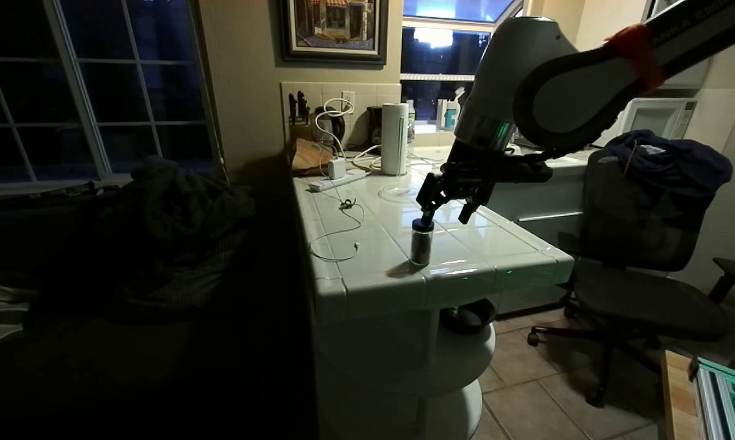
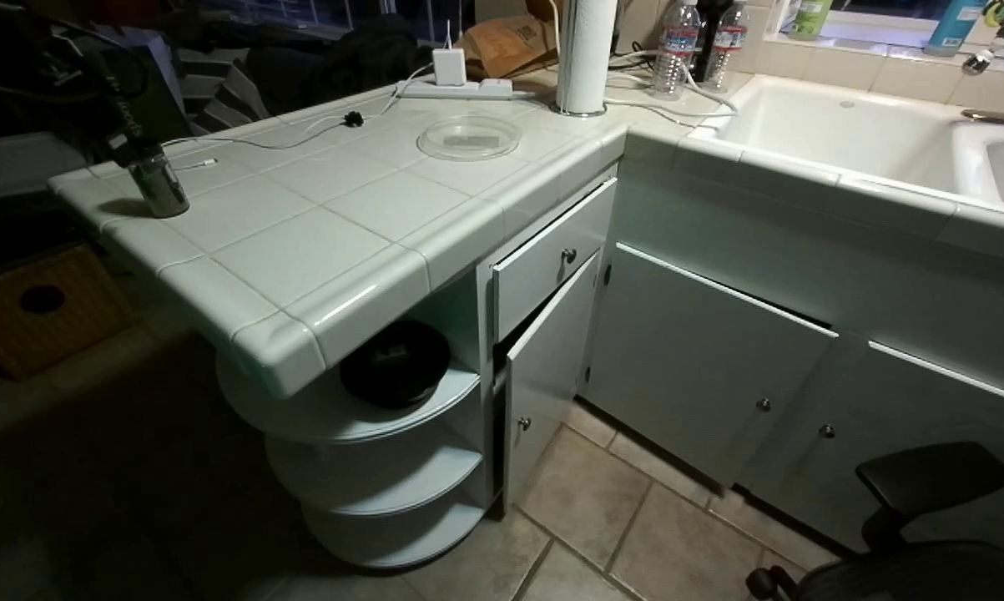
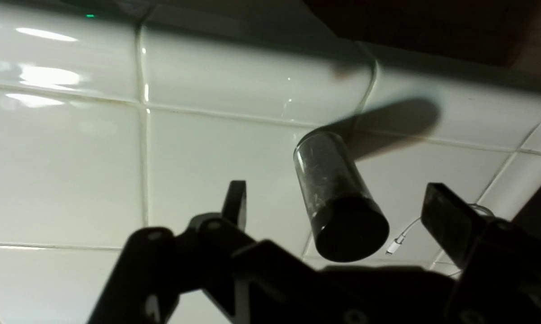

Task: Move the jar to the right.

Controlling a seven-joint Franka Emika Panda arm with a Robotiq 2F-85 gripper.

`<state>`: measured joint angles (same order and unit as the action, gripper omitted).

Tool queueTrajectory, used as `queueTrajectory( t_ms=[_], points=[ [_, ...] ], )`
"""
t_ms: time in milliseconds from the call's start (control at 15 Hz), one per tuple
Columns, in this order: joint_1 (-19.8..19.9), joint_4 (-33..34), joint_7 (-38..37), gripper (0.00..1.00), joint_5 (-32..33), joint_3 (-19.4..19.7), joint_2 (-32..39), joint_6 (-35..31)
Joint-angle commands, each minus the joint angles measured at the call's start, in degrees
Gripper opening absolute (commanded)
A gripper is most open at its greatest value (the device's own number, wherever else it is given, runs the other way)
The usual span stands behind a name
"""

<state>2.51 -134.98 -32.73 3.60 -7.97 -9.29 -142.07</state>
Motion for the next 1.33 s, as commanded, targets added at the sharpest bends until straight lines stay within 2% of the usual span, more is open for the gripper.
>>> queueTrajectory(
  t_ms=[0,267,667,733,867,933,1133,1267],
  points=[
    [-0.21,0.97,-3.59,1.00,3.55,0.08,3.68,-3.00],
    [-0.69,1.97,-7.19,1.00,8.16,0.50,6.38,-4.29],
    [-2.00,3.26,-8.40,1.00,9.82,1.40,8.77,-6.84],
    [-2.15,3.50,-8.60,0.94,10.05,1.57,9.06,-6.80],
    [-2.45,3.77,-9.73,0.69,11.30,1.99,9.57,-7.53],
    [-2.66,3.81,-9.97,0.69,11.73,2.14,9.74,-7.87],
    [-3.15,3.58,-10.23,0.44,12.43,2.57,10.34,-10.74],
    [-3.48,3.28,-10.51,0.30,13.83,2.87,10.86,-12.82]
  ],
)
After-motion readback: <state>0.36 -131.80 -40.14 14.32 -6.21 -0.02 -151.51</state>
